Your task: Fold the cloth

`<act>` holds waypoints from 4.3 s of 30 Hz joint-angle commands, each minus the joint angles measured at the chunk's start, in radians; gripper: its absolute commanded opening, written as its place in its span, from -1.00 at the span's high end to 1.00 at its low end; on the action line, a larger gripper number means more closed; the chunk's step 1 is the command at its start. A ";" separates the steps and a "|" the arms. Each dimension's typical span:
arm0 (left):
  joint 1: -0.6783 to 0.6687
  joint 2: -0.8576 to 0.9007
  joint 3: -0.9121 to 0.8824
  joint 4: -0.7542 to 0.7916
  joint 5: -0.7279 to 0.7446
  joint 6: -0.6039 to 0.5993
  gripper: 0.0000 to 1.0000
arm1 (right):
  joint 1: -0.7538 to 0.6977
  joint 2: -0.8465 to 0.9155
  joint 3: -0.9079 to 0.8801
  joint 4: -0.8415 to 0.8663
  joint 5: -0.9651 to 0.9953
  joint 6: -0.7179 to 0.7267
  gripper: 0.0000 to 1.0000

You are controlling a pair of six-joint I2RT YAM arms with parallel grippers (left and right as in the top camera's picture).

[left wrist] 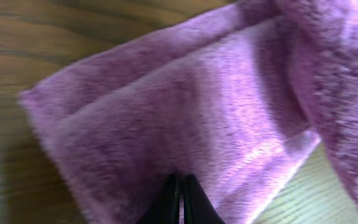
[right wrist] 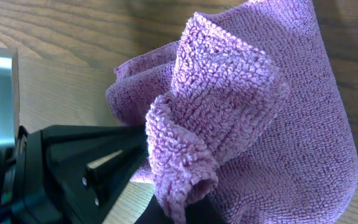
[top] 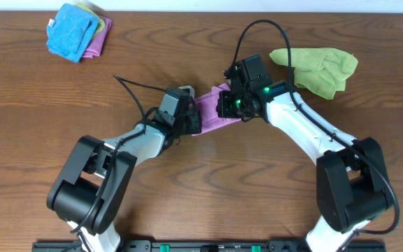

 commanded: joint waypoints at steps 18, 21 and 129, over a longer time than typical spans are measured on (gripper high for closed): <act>0.004 -0.076 -0.012 -0.009 -0.080 0.087 0.89 | 0.005 0.000 0.003 -0.040 -0.005 -0.041 0.97; 0.004 -0.101 -0.012 -0.029 -0.118 0.114 0.89 | 0.005 0.000 0.003 -0.040 0.002 -0.041 0.97; 0.119 -1.090 -0.010 -0.835 -0.203 0.112 0.89 | 0.182 0.121 0.004 0.144 0.090 -0.283 0.97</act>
